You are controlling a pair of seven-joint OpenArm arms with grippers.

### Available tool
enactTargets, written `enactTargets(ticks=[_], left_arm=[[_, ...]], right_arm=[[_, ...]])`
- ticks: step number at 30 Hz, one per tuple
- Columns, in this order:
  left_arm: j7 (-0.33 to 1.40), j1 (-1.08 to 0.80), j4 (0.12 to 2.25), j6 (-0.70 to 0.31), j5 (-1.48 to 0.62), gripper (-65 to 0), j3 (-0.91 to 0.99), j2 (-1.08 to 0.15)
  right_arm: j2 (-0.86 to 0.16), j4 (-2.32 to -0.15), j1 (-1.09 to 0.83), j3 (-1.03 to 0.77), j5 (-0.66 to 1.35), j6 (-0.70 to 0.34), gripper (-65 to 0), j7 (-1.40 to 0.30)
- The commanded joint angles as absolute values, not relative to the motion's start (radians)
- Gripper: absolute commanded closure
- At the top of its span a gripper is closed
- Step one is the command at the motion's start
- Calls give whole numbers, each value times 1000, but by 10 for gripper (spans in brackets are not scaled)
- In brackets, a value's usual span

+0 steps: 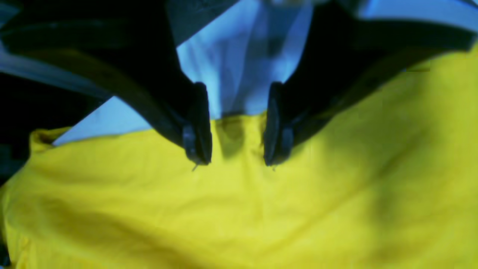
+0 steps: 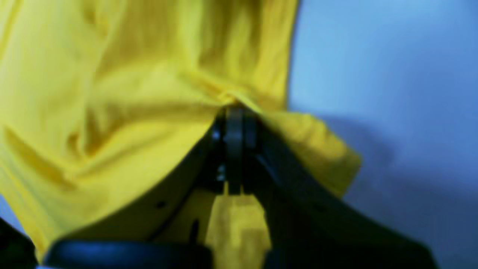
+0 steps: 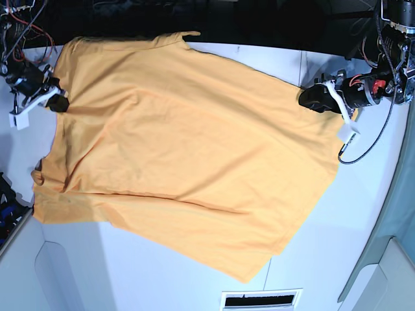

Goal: Layout the t-shirt on the table in an organized manner, then fold the t-shirt properly
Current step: 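Regrasp the shirt hem with the right gripper and tug it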

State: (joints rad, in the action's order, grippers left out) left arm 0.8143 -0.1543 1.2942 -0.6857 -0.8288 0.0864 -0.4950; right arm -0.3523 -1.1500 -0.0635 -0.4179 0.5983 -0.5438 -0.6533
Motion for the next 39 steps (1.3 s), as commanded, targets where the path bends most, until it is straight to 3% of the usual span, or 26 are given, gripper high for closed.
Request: enactTargets(ticks=[1, 12, 19, 24, 28, 34, 39], left_arm=[[812, -153, 1309, -698, -833, -270, 93, -503], [813, -161, 1309, -698, -872, -270, 93, -480], [813, -163, 1309, -698, -883, -270, 93, -480], [813, -164, 1310, -698, -883, -270, 93, -493], [813, -167, 1310, -698, -929, -270, 93, -533], [812, -163, 1350, -698, -962, -270, 124, -561], [800, -161, 1385, -698, -960, -270, 139, -560]], right_arm=[[-365, -1119, -35, -419, 551, -521, 0, -669], [-365, -894, 326, -418, 443, -521, 0, -628], [-369, -848, 407, -419, 446, -524, 0, -633], [-393, -889, 396, -425, 573, -532, 0, -773], [-404, -1040, 295, -452, 701, -548, 0, -862], [-404, -1269, 80, -491, 707, -547, 0, -872], [-403, -1300, -59, -494, 708, -547, 0, -871]])
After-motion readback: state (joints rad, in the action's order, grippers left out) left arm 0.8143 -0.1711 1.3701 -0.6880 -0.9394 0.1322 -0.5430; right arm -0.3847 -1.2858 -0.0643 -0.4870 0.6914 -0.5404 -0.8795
